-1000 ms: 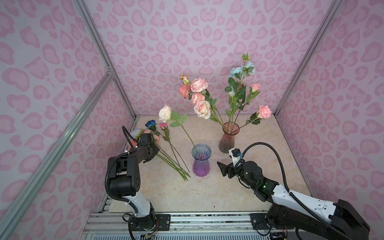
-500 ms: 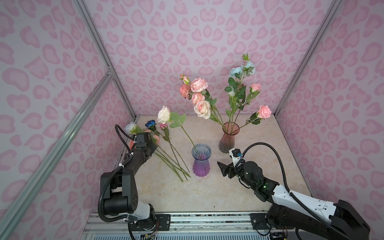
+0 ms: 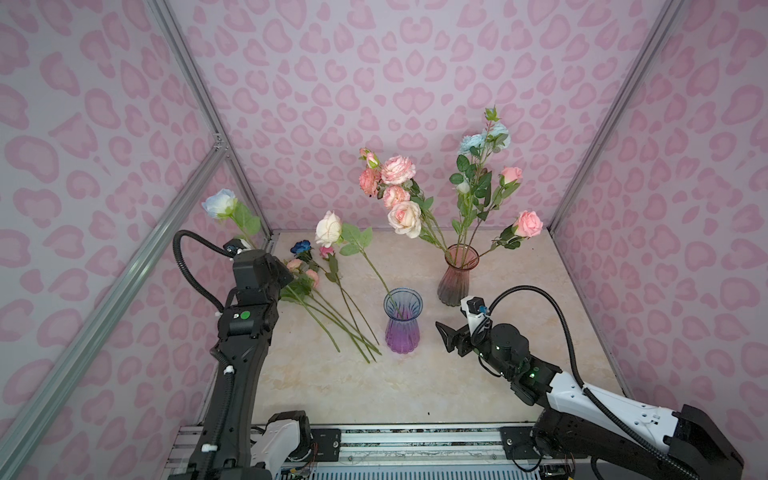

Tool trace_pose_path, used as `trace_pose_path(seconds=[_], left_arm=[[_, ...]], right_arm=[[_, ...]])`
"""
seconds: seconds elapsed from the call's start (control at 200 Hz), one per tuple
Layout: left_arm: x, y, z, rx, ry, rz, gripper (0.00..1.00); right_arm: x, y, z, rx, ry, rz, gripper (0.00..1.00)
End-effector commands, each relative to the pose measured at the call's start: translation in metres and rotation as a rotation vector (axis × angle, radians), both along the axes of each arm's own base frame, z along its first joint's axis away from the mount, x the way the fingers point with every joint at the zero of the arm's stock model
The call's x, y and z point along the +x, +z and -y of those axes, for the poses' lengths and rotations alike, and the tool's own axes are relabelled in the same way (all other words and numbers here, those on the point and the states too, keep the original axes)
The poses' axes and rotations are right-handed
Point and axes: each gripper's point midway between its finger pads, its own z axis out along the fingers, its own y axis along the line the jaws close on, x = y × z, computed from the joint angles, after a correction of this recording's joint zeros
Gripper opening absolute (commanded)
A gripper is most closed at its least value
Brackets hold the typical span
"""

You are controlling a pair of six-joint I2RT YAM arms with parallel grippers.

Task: Arrange flowers in a vase
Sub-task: Pick up the flower from the flowers.

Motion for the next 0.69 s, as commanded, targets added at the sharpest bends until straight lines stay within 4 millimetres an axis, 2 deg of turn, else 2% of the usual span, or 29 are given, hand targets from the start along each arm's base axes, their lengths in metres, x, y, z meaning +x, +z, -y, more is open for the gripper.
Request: trace_pose_path(seconds=[0.0,0.075,0.175,0.27,0.385,0.455,0.6,0.69], left_arm=[[-0.028,0.032,0.003,0.093,-0.037,0.052,0.03],[-0.048,0.056,0.009,0.11,-0.063,0.112,0.03],[-0.072,0.072,0.014,0.121,-0.067,0.182,0.03],[-0.087,0.083,0.029,0.126,-0.134,0.26,0.03],[-0.085,0.088,0.056,0.133,-0.281,0.281,0.03],[-0.086,0.102,0.077,0.127,-0.38,0.342,0.03],[-0.097,0.147,0.116,0.162,-0.55,0.492,0.03],[-0.094,0.164,0.142,0.161,-0.668,0.541,0.03]], right_arm=[[0.0,0.004,0.003,0.013,-0.014,0.002,0.9],[-0.001,0.008,0.005,0.018,-0.016,0.007,0.9],[-0.002,0.013,0.006,0.03,-0.02,0.019,0.9],[-0.004,0.025,0.002,0.085,-0.004,0.027,0.9],[-0.01,0.053,-0.003,0.177,0.033,0.037,0.9],[-0.01,0.063,-0.001,0.191,0.03,0.044,0.9],[-0.009,0.061,0.0,0.184,0.017,0.037,0.9],[-0.009,0.061,0.002,0.2,0.008,0.028,0.9]])
